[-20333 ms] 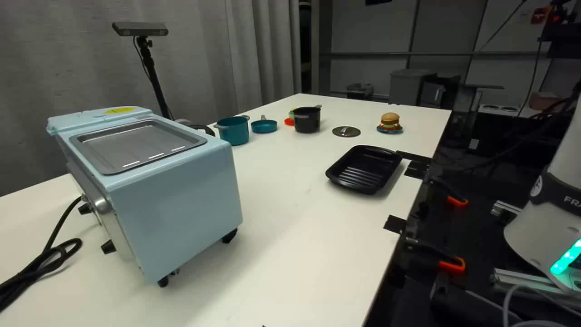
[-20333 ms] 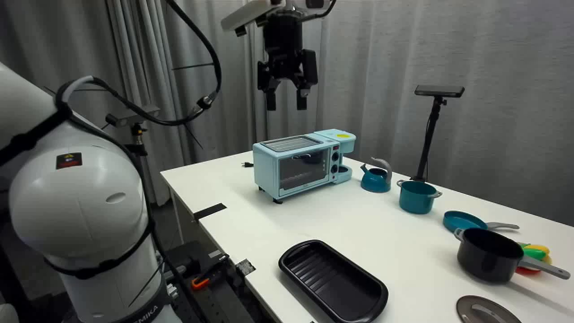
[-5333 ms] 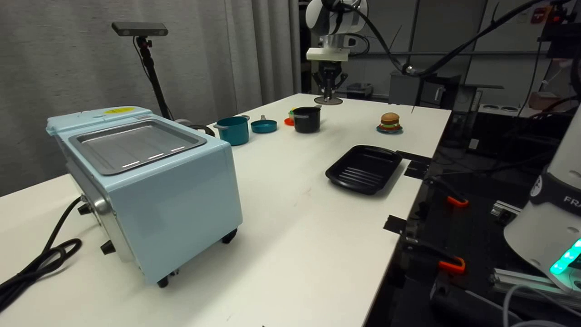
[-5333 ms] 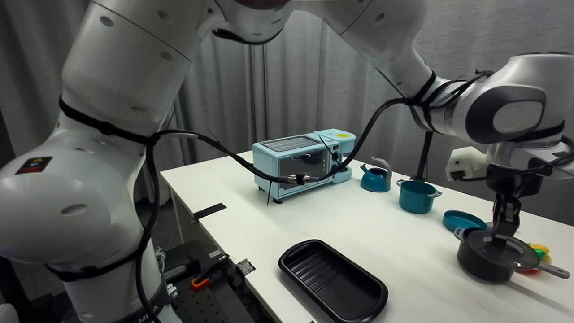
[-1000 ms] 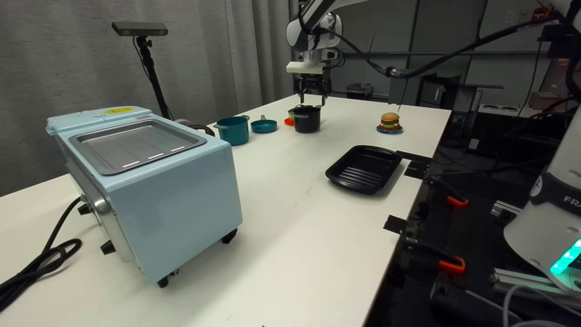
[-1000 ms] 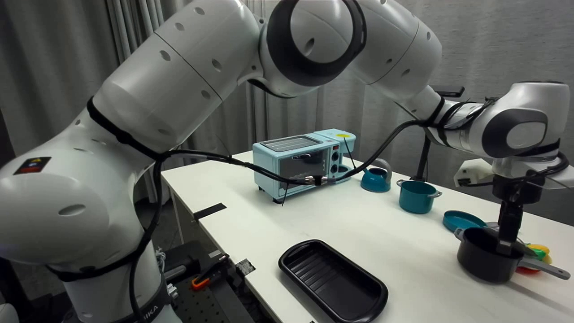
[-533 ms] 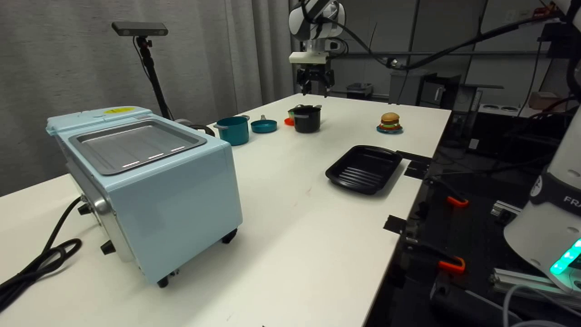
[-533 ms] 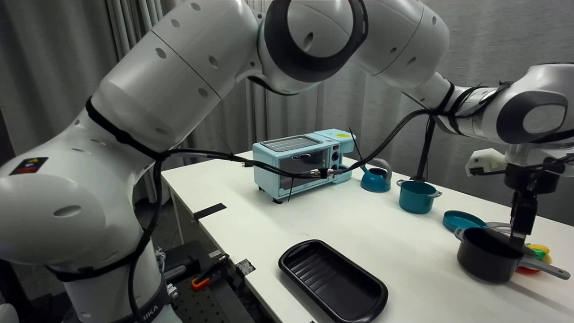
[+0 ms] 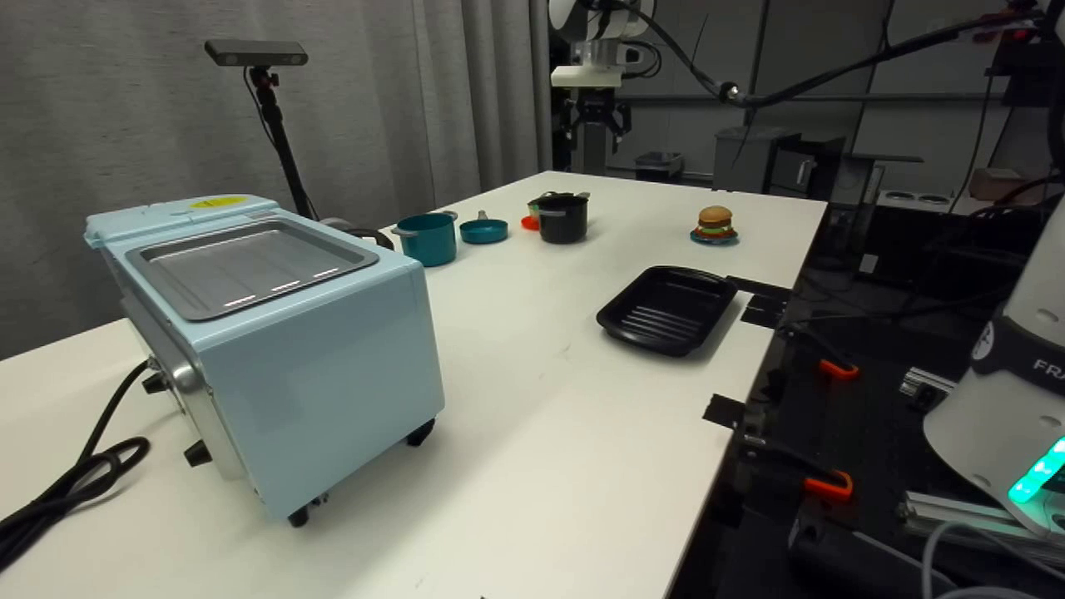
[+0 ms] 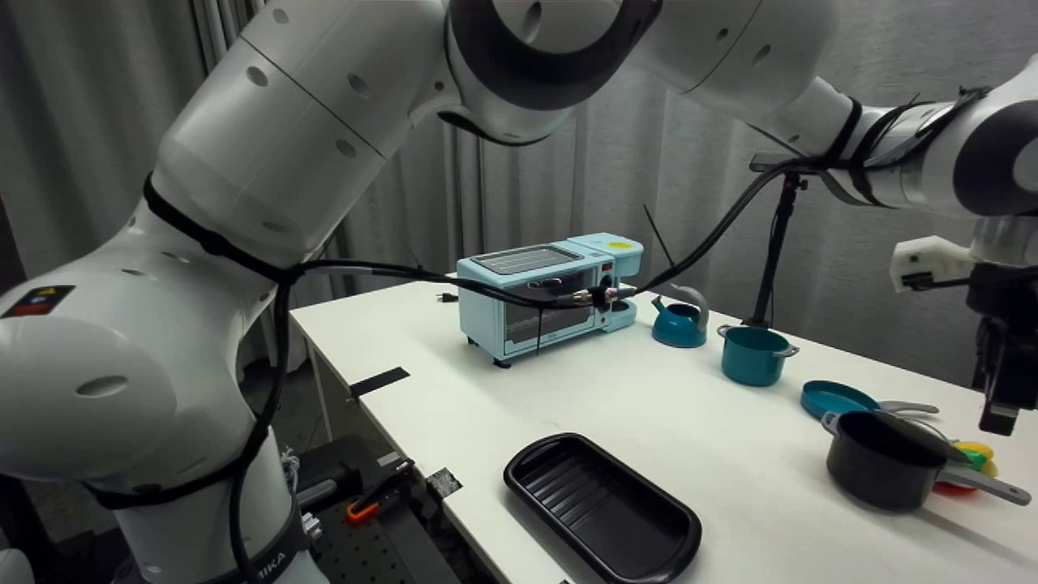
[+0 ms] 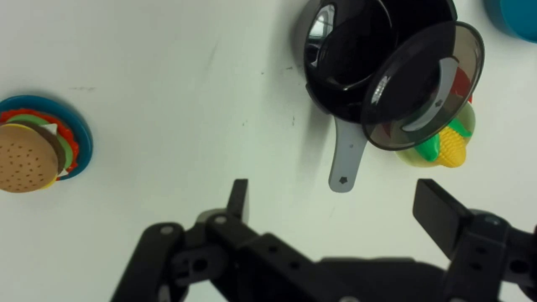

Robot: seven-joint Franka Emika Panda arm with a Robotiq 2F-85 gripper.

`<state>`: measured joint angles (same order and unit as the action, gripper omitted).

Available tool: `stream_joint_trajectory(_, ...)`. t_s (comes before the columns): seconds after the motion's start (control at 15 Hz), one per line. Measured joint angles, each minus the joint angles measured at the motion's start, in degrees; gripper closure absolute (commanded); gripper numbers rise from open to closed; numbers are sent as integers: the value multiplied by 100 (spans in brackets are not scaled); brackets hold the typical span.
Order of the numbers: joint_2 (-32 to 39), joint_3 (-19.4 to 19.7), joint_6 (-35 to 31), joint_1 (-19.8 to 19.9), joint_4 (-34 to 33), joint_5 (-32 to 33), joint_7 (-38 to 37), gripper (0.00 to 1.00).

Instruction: Put the lid on the black pot

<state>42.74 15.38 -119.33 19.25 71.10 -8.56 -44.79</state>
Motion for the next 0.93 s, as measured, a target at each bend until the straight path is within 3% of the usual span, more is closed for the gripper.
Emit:
stream_joint_trajectory(0.33, -306, 0, 13, 114, 227, 0, 250, 0)
stream_joint_trajectory(0.93, -566, -2, 672, 339, 97, 0, 566, 0)
